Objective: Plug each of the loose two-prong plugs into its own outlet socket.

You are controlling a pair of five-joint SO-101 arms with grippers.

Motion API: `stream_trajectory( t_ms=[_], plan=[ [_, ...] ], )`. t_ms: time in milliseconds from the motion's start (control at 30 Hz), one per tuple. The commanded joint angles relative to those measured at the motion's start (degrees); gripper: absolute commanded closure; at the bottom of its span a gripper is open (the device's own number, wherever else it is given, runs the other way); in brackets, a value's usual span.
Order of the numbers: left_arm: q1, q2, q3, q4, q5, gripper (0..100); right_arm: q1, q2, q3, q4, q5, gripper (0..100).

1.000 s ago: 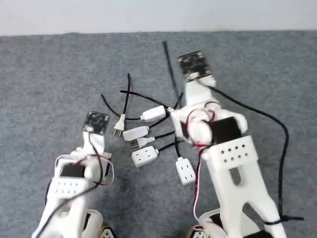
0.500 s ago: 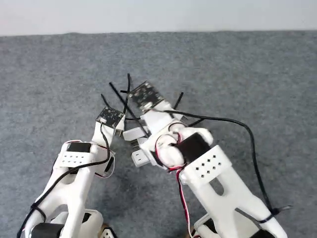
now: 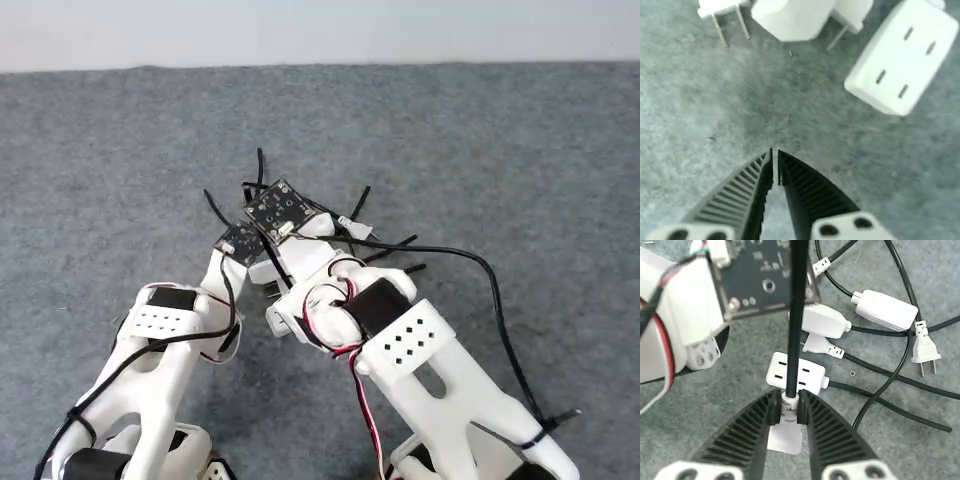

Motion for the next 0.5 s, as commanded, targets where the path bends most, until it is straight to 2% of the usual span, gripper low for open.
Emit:
stream_trajectory(
  t_ms=[0,467],
  plan=[
    [0.79,-0.88,-0.84,0.97,-1.49,99,-0.66,-1.54,-0.79,-1.27,0.26,99.1],
    [0.97,-0.88,-1.01,0.88,-1.23,99,-0.84,-3.65,-0.88,-0.48,0.35,99.1]
  ],
)
